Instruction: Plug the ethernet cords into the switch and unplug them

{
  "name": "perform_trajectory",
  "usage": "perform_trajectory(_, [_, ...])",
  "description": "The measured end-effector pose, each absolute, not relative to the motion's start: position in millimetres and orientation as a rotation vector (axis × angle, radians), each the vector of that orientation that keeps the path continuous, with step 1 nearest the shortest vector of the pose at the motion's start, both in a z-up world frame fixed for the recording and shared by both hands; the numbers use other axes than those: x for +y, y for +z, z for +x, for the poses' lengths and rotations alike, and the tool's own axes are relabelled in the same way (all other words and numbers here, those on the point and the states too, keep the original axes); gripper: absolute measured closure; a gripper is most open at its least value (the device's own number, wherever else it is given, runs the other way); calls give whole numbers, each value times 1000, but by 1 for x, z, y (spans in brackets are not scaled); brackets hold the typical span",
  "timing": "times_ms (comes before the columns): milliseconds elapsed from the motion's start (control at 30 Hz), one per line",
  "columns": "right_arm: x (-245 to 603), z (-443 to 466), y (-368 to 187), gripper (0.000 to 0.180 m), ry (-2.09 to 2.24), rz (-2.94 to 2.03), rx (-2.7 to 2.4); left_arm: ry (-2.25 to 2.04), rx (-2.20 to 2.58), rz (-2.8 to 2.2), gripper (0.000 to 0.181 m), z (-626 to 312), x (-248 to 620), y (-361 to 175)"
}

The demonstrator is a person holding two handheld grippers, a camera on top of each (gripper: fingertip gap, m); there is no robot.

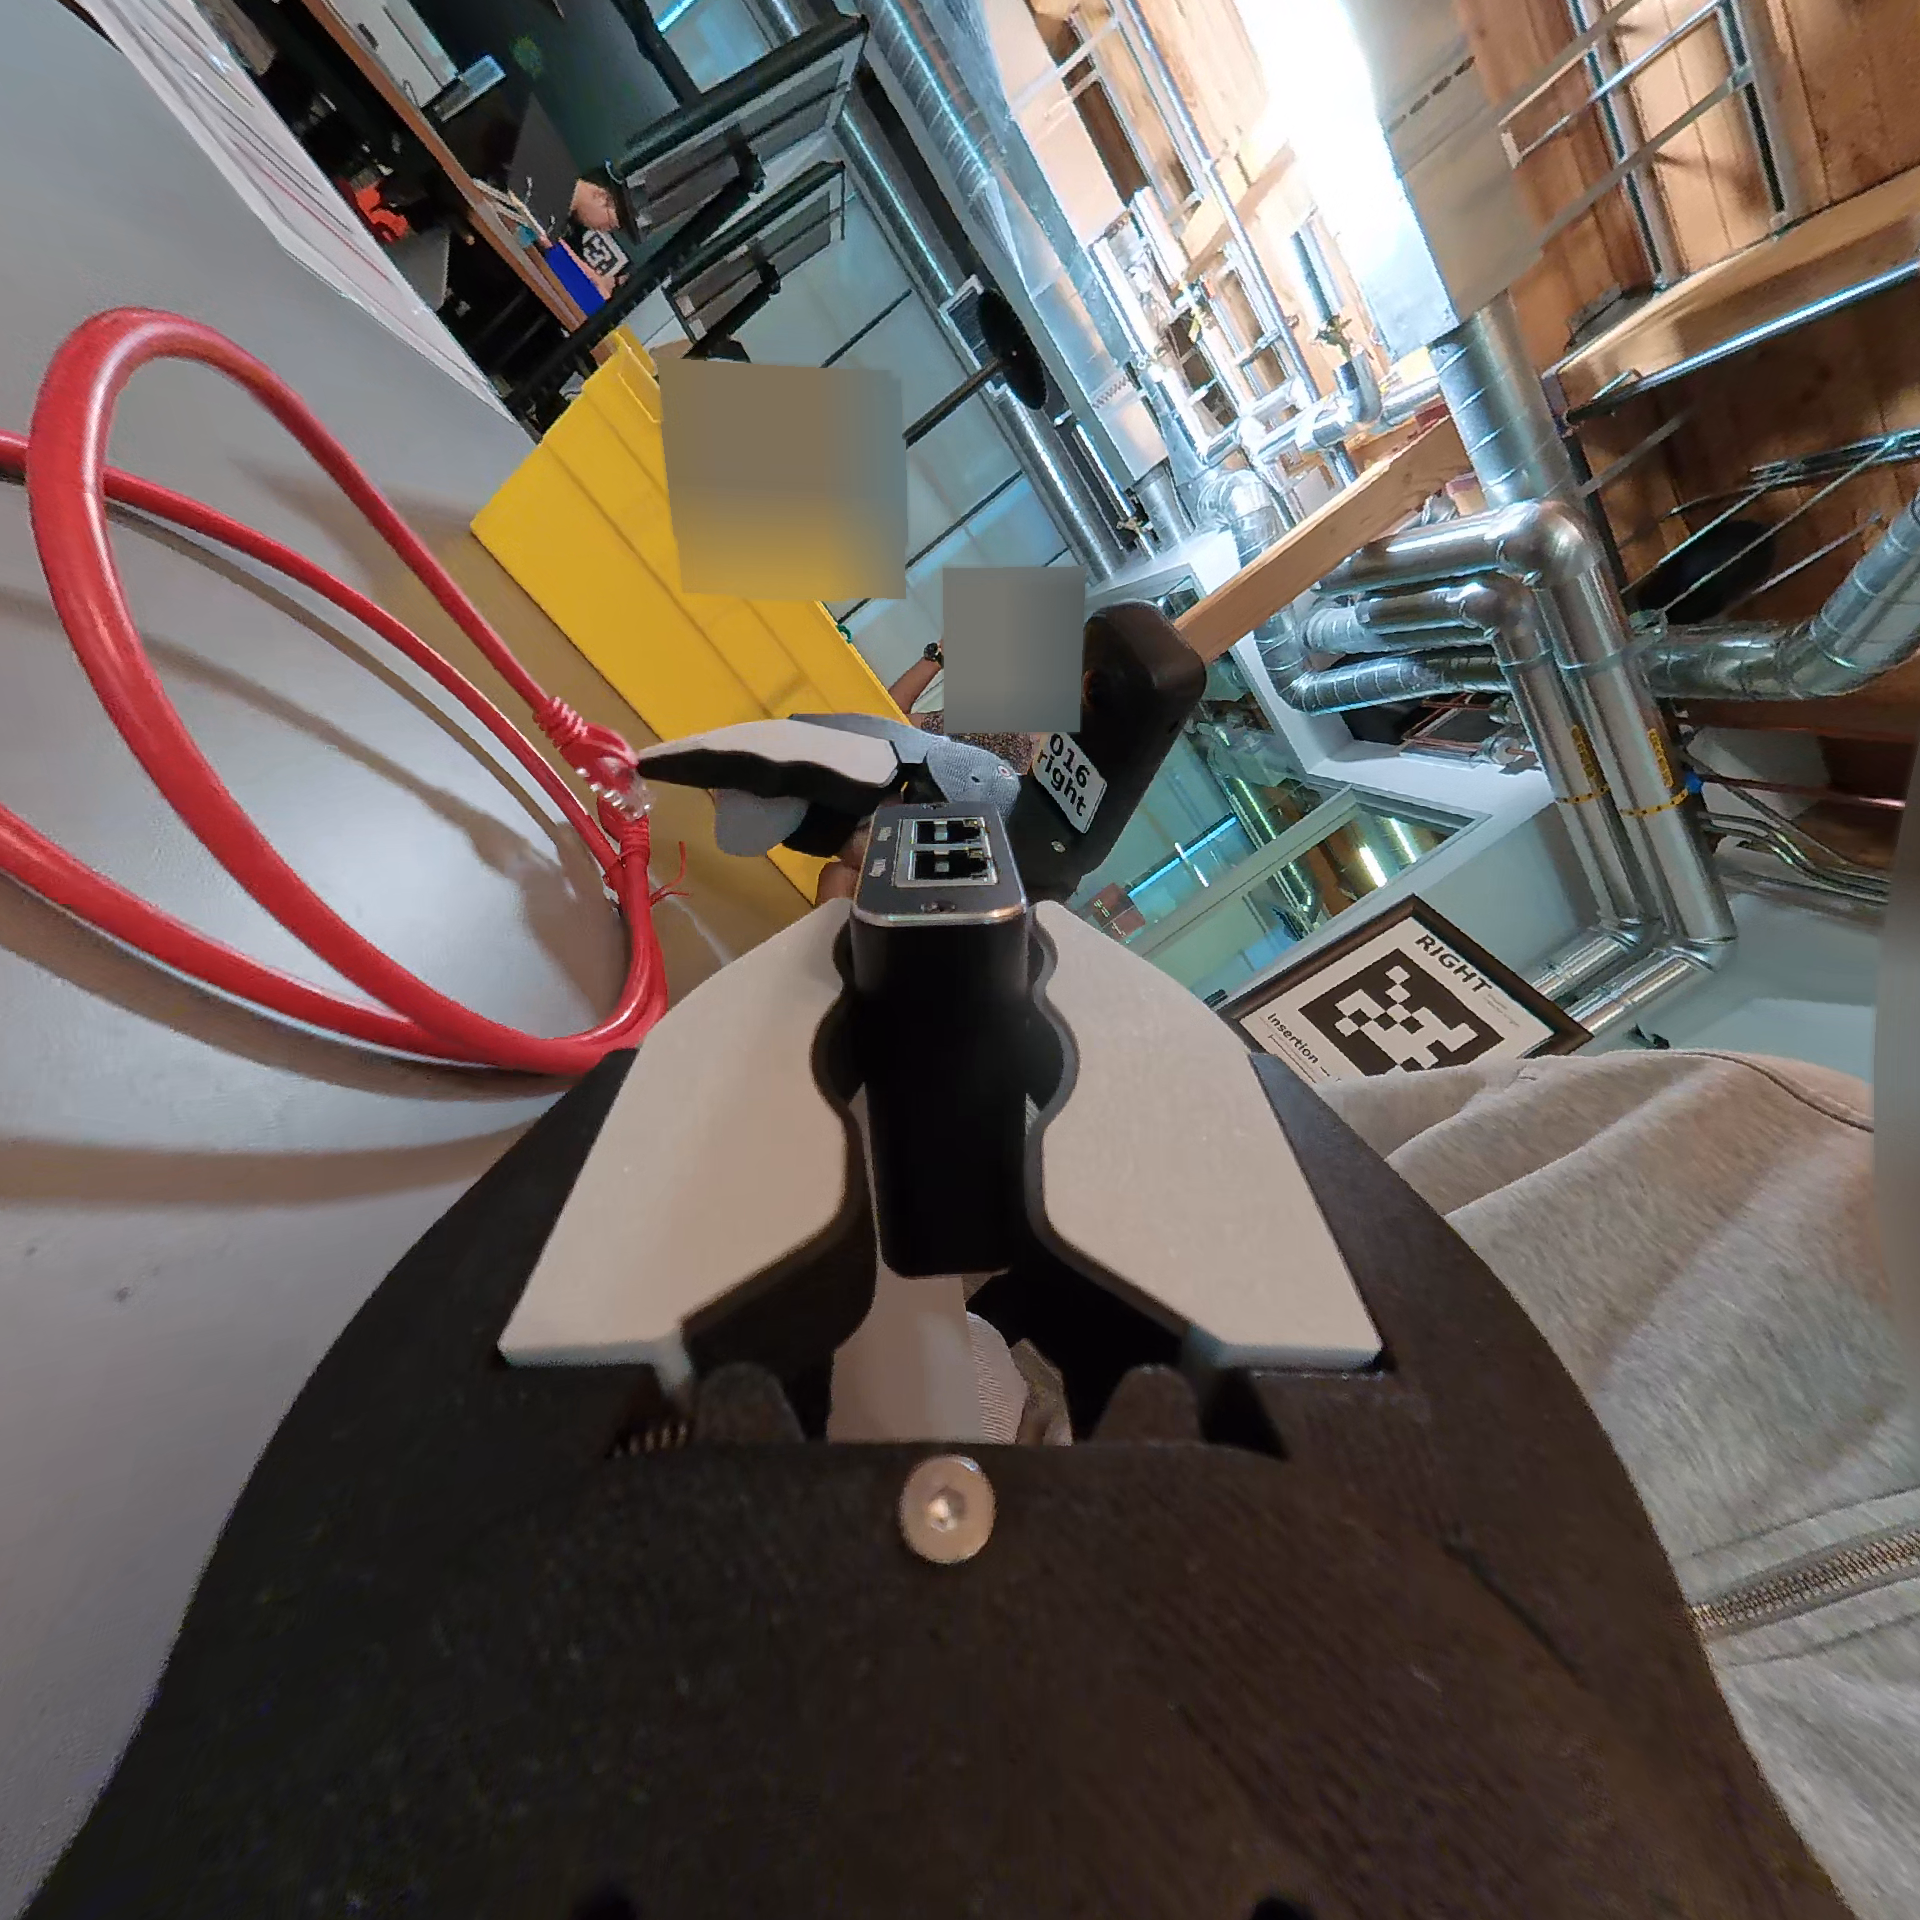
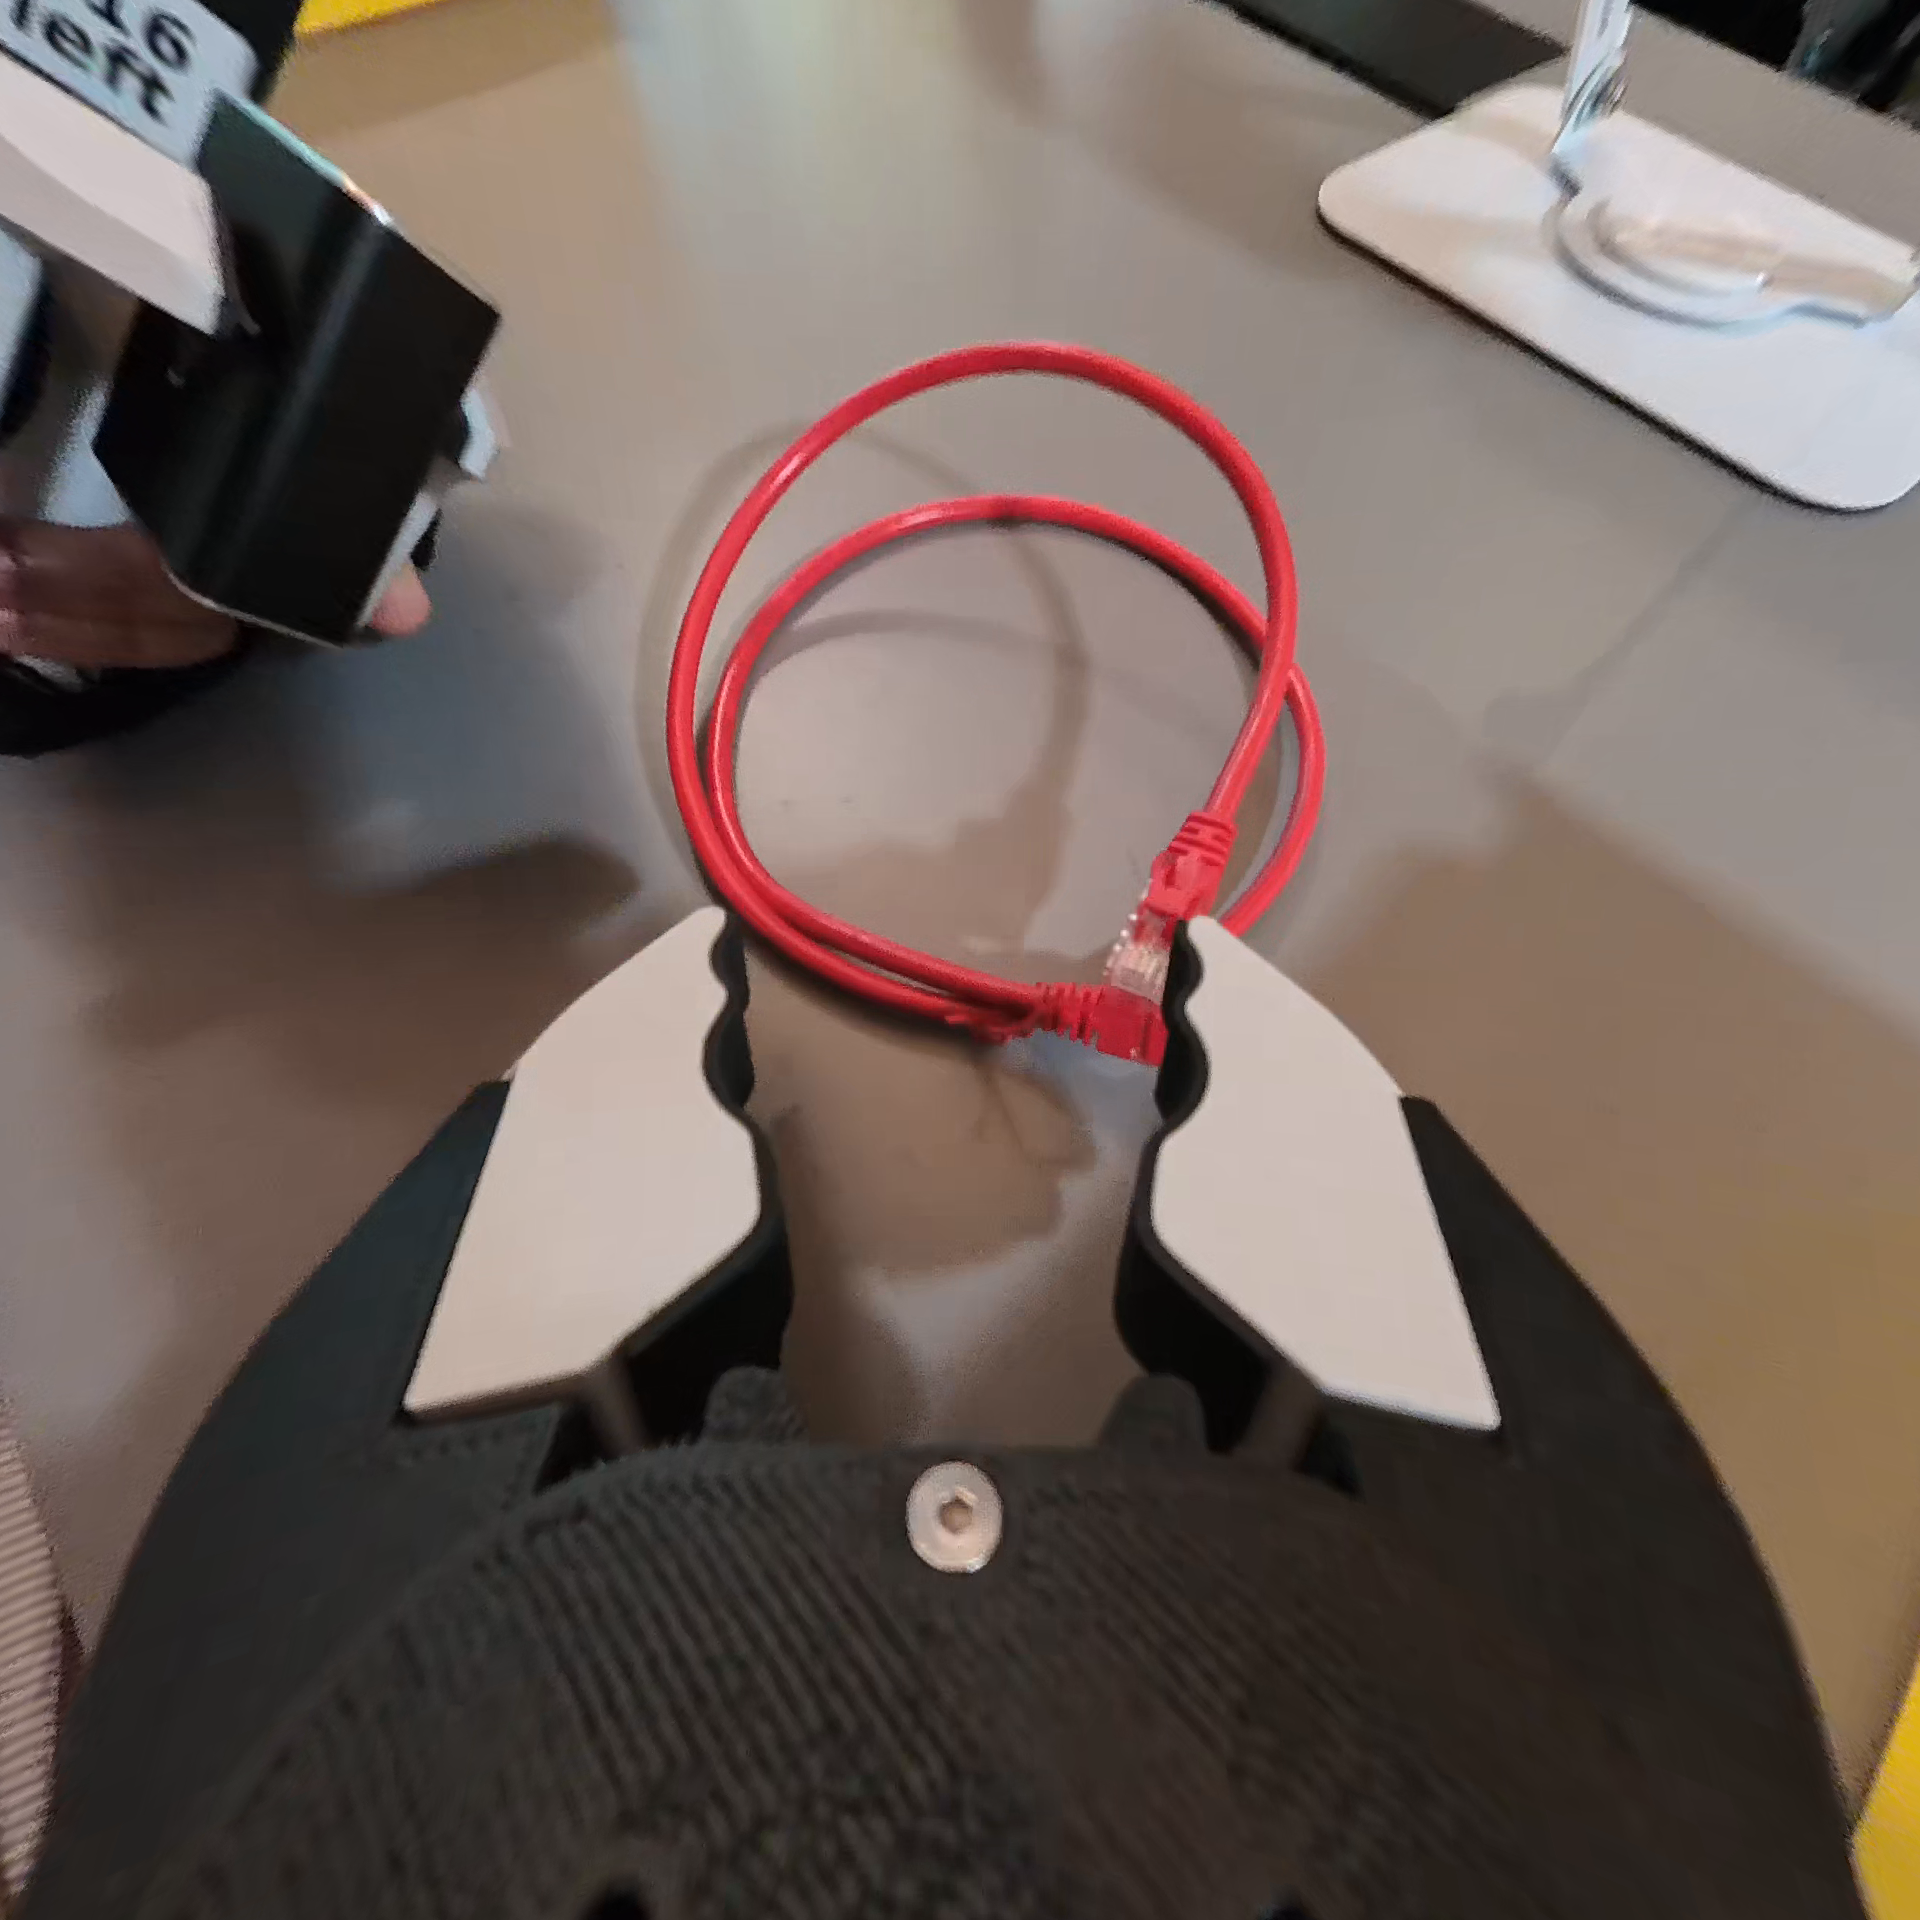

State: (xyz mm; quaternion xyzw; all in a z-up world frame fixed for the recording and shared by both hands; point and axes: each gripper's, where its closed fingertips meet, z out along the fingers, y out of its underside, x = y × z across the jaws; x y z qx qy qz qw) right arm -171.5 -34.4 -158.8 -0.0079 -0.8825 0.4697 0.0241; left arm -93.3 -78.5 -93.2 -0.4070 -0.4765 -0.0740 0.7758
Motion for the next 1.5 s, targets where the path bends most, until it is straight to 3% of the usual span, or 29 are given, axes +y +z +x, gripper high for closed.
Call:
perform_trajectory(300, [-32,-168,-176,99,1283,39,-2771,-170,-1031,-877,156,-93,-79,-93])
perform_trajectory(733, [-24,-167,-177,111,1284,-67,-2813,-178,-1029,-854,156,-94,-81,-92])
perform_trajectory(1000, [-23,-129,-149,128,1627,-113,-2986,-186,-1026,-833,156,-94,-84,-91])
perform_trajectory(1133, [-24,-143,-129,121,1740,-77,-2809,-192,-1023,-826,155,-94,-84,-90])
perform_trajectory(1500, [-29,-144,-140,105,1607,133,-2729,-207,-1022,-816,155,-94,-85,-90])
